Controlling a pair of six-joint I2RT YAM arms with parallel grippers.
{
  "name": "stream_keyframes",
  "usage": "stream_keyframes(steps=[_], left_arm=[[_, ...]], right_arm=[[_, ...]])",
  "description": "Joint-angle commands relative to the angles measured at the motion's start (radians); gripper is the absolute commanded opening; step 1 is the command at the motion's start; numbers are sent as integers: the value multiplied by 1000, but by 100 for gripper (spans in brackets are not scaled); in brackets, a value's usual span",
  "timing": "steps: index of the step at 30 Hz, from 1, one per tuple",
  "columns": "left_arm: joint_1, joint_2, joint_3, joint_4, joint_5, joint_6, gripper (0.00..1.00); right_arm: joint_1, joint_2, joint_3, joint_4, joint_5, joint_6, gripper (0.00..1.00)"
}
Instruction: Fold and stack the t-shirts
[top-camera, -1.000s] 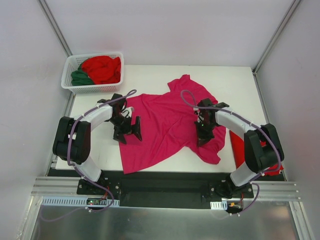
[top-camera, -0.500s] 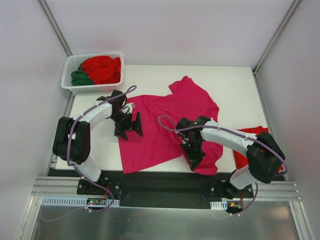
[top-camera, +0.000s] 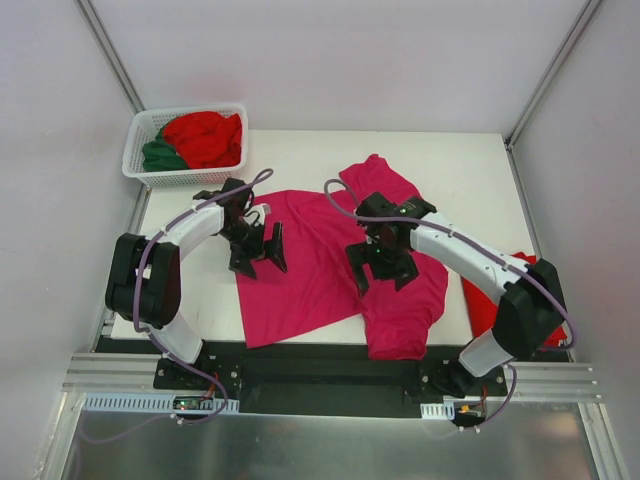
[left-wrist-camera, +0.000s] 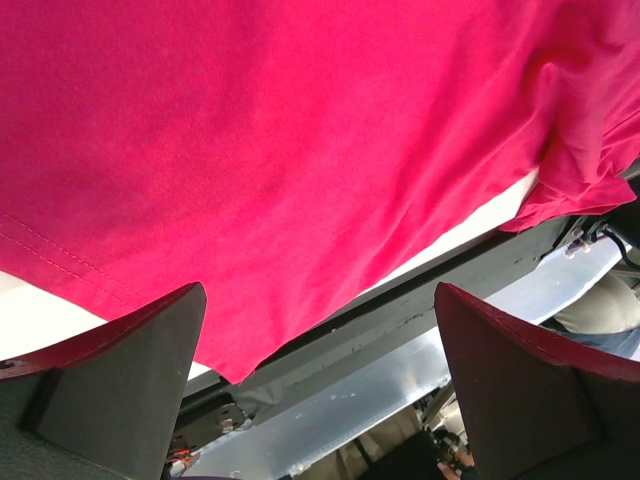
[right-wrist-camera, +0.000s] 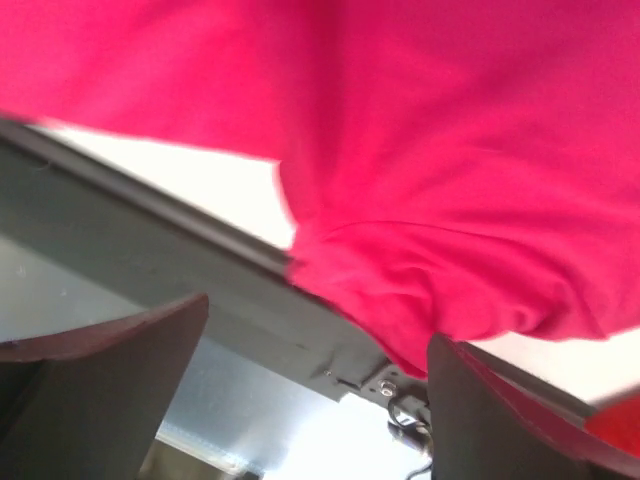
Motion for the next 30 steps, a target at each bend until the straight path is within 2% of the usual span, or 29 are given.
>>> stream_keyframes(steps=[1,4,6,10,14,18,20,24,30], left_arm=[[11,-3,60,-18,-17,-12,99],[9,7,89,-19,-93,-32,99],[11,2,104,-19,-193,-50,99],[0,14,129,-4,-317,-86,99],[-17,42,116,27,-410,-54,99],[-35,50,68,43,-349,-58,99],[-84,33,46,46,-324,-75,99],[-175,-48,-31,45,-282,-156,99],[-256,-180,-162,40,-247,-234,99]], right_arm=[[-154,52,-144,149,27,-5,96],[-244,47,-198,269,-4,-3,96],[-298,47,-208,321,-13,-6,96],[-347,92,-193,367,-40,-39,96],[-435,124,-237,487,-186,-2,96],[-505,133,-228,509,-203,-5,96],[-519,138,-196,478,-186,-29,96],[-522,130,-149,383,-162,-52,96],[-521,146,-158,360,-181,-78,96]])
